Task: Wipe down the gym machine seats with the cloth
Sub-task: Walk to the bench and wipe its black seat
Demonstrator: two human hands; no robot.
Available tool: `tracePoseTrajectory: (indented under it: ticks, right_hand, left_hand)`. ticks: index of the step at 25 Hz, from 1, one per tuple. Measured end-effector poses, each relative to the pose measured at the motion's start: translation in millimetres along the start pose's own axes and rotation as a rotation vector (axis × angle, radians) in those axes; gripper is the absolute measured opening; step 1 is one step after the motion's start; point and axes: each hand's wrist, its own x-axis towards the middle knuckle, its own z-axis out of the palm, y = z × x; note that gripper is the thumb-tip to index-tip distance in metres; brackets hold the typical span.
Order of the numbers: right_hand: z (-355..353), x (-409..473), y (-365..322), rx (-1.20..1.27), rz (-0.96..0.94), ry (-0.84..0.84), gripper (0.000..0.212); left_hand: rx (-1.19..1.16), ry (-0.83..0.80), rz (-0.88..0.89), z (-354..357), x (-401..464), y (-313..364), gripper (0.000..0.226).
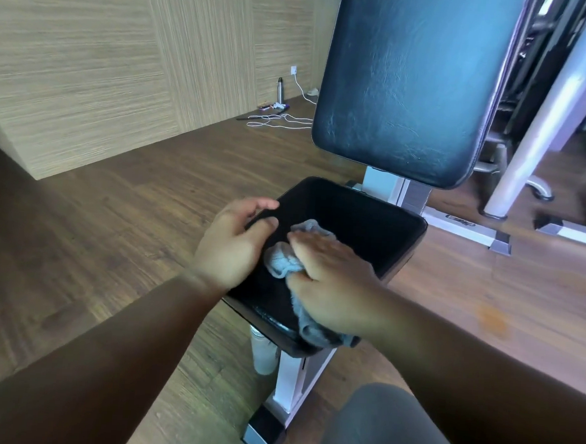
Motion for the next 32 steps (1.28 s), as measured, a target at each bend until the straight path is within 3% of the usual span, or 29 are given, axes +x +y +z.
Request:
tracePoseTrajectory:
  ticks: [2,4,6,8,11,14,18,21,25,28,32]
  right_hand:
    - [-18,-9,-6,0.316,0.004,-0.073,0.062]
    - [-44,-2,18,0.477,0.056,0.054,0.055]
    - [-64,17,60,0.21,0.132,0.178,0.049]
    - [-61,30,90,-0.061,0.148,0.094,0.049]
    - [-43,43,114,-0.155,0.122,0.082,0.05]
    - [-40,44,121,-0.131,0.103,0.156,0.049]
    - [-38,45,124,-0.147,0.105,0.137,0.05]
    - [-43,45,123,-0.092,0.112,0.121,0.048]
    - [-45,45,127,-0.047,0.078,0.115,0.043]
    - [-46,43,128,-0.054,0.054,0.116,0.041]
    - [-43,45,132,-0.096,0.041,0.102,0.043]
  left_hand:
    - [0.037,0.089,0.09,-7,-12,9,0.029]
    - [0.138,0.015,0.154,-11,-26,27,0.027]
    - [0.398,-0.182,0.204,2,-44,44,0.04]
    - [0.728,-0.328,0.18,28,-55,57,0.077]
    - [0.958,-0.364,0.111,64,-52,71,0.108]
    - [1.045,-0.333,0.164,78,-58,73,0.096]
    - [1.093,-0.25,0.337,56,-86,53,0.077]
    - [1.218,-0.37,0.183,64,-79,66,0.082]
    - [1.322,-0.399,-0.024,118,-40,99,0.089]
    - [1.334,-0.344,0.057,125,-39,96,0.082]
    - [1.251,-0.346,0.192,72,-87,74,0.088]
